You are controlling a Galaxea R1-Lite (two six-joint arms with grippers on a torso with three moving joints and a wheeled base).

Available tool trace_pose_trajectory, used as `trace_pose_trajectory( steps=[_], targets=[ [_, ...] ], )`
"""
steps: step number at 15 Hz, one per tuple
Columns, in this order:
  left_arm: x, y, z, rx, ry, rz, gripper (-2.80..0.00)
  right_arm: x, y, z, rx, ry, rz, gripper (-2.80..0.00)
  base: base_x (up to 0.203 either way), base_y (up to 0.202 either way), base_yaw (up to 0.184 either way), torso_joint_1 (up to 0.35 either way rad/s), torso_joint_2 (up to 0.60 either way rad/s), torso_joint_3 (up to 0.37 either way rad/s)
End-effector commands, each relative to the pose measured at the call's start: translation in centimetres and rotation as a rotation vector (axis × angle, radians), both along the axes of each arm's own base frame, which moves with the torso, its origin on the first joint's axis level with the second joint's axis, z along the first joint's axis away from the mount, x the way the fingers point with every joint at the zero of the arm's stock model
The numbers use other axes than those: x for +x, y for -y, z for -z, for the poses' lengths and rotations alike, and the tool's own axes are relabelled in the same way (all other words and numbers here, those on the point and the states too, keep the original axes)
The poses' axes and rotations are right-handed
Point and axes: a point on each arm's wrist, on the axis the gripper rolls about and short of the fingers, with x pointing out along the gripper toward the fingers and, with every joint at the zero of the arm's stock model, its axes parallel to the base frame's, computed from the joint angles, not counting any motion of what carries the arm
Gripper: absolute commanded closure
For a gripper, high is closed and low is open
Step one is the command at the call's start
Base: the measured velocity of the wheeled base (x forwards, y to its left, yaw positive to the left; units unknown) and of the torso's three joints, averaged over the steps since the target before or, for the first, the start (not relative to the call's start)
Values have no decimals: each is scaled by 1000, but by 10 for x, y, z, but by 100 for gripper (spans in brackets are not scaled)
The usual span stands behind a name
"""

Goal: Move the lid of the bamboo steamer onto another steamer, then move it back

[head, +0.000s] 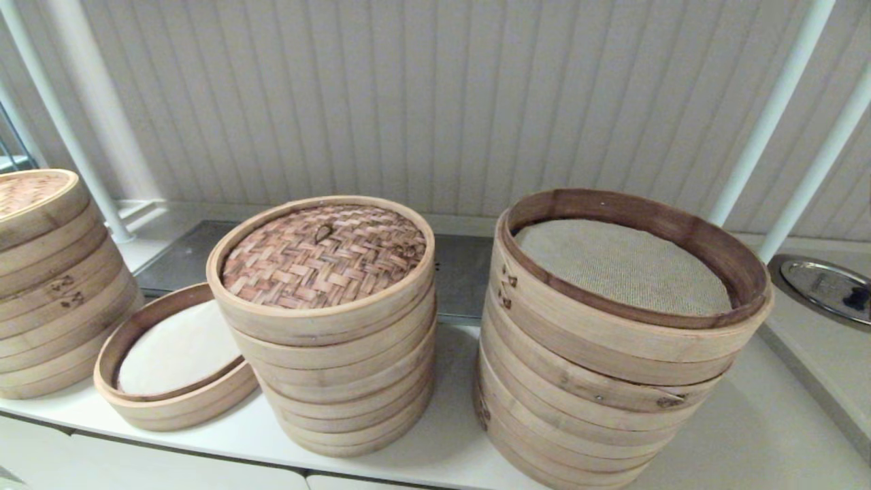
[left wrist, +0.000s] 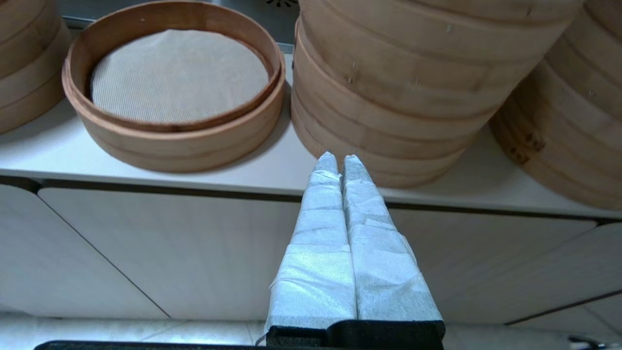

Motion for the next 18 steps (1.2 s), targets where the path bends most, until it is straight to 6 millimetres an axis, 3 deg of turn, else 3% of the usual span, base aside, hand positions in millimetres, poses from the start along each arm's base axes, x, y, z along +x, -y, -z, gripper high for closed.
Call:
trace_pose_trajectory(
  steps=[1, 7, 11, 18],
  targets=[
    [-12, 0, 22, 3, 47, -1, 0, 0, 0, 1, 0, -2, -1, 0, 0, 0, 0, 0, 0, 0],
    [-19, -1, 74, 83, 130, -66, 0, 0, 0, 1, 0, -2, 0, 0, 0, 0, 0, 0, 0, 0],
    [-11, -3, 79, 99, 236, -151, 0, 0, 0, 1, 0, -2, 0, 0, 0, 0, 0, 0, 0, 0],
    [-10, -3, 83, 102, 213, -160, 0, 0, 0, 1, 0, -2, -1, 0, 0, 0, 0, 0, 0, 0]
  ],
)
